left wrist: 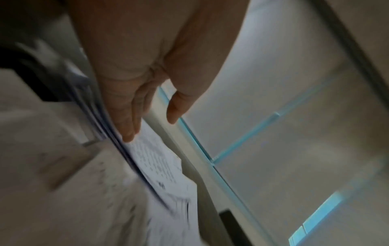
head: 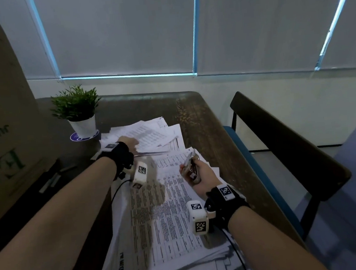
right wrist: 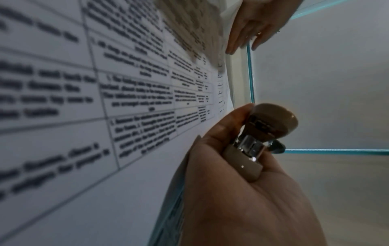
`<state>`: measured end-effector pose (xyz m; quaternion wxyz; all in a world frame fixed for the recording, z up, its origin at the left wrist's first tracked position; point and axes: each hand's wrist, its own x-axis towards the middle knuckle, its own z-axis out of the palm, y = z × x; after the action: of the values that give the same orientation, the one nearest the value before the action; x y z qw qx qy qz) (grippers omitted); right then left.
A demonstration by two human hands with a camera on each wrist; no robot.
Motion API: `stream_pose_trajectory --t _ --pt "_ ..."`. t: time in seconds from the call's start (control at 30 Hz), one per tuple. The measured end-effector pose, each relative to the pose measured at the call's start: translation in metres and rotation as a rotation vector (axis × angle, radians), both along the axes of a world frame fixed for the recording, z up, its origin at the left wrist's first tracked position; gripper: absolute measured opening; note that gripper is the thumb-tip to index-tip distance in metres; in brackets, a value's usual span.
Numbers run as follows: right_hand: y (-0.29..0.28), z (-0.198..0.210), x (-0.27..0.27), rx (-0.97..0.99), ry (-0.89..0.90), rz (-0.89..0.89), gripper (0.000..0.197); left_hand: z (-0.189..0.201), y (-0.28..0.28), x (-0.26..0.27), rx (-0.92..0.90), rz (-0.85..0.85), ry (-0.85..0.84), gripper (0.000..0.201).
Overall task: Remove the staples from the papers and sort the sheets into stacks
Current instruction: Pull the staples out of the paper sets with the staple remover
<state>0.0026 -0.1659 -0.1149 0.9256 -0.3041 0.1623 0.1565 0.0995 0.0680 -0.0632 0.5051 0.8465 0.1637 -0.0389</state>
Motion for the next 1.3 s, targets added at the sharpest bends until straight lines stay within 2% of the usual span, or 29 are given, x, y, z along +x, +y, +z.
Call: stream_pose_trajectory --t 0.07,0.13,0.2,0.33,0.4,0.5,0.6,0.63,0.7,0.73,0.77,0.83,0.9,0.97,1.0,1.07,1.13,1.23,1.3 --pt "0.0 -0.002 -0.002 -0.042 -0.019 -0.01 0.025 0.0 -0.014 -0.023 0.435 -0.24 0.038 0.018" --pt "-0.001 -0.004 -0.003 -0.093 -0.034 -0.025 0.022 -0.007 -0.024 -0.044 0.707 -0.408 0.023 0.027" --pt "-0.002 -0.004 -0.005 -0.093 -0.043 -0.062 0.02 -0.012 -0.027 -0.065 0.883 -0.52 -0.01 0.035" --pt "-0.002 -0.005 -0.006 -0.128 -0.077 -0.09 0.021 -0.005 -0.016 -0.088 1.068 -0.458 0.017 0.043" --pt "-0.001 -0.004 -0.008 -0.162 -0.088 -0.09 0.025 0.006 -0.011 -0.094 0.963 -0.414 0.007 0.03" --pt "-0.002 -0.001 -0.011 -0.147 -0.077 -0.088 0.02 0.019 -0.001 -0.103 0.411 -0.333 -0.027 0.015" --pt "-0.004 0.007 -0.013 -0.232 -0.115 -0.097 0.009 0.018 0.004 -0.11 -0.076 -0.22 -0.044 0.022" --pt "-0.005 0.01 -0.014 -0.29 -0.168 -0.098 0.013 0.014 0.004 -0.112 -0.243 -0.175 -0.02 0.027" --pt "-0.008 0.017 -0.015 -0.425 -0.294 -0.054 0.039 0.003 0.001 -0.117 -0.532 -0.166 0.119 0.027" --pt "-0.009 0.023 -0.017 -0.557 -0.368 -0.004 0.048 -0.003 -0.003 -0.119 -0.61 -0.176 0.185 0.024" --pt "-0.01 0.03 -0.019 -0.772 -0.45 0.059 0.053 -0.01 -0.008 -0.119 -0.63 -0.182 0.228 0.02" --pt "-0.008 0.038 -0.02 -1.312 -0.63 0.23 0.058 -0.02 -0.02 -0.12 -0.535 -0.164 0.274 0.017" --pt "0.001 0.041 -0.024 -1.679 -0.724 0.356 0.058 -0.027 -0.029 -0.119 -0.446 -0.119 0.279 0.014" --pt "0.009 0.039 -0.026 -1.779 -0.742 0.408 0.051 -0.039 -0.03 -0.11 -0.333 -0.094 0.246 0.011" --pt "0.012 0.039 -0.027 -1.8 -0.754 0.422 0.044 -0.052 -0.026 -0.096 -0.282 -0.076 0.225 0.016" --pt "0.018 0.039 -0.028 -1.858 -0.789 0.457 0.035 -0.062 -0.026 -0.087 -0.214 -0.057 0.231 0.046" --pt "0.023 0.039 -0.028 -1.925 -0.833 0.492 0.028 -0.047 -0.037 -0.102 -0.146 -0.053 0.216 0.064" --pt "0.027 0.036 -0.027 -2.028 -0.903 0.524 0.022 -0.043 -0.045 -0.106 -0.02 -0.048 0.211 0.063" --pt "0.03 0.031 -0.025 -2.055 -0.88 0.518 0.021 -0.041 -0.049 -0.108 0.013 -0.038 0.219 0.063"
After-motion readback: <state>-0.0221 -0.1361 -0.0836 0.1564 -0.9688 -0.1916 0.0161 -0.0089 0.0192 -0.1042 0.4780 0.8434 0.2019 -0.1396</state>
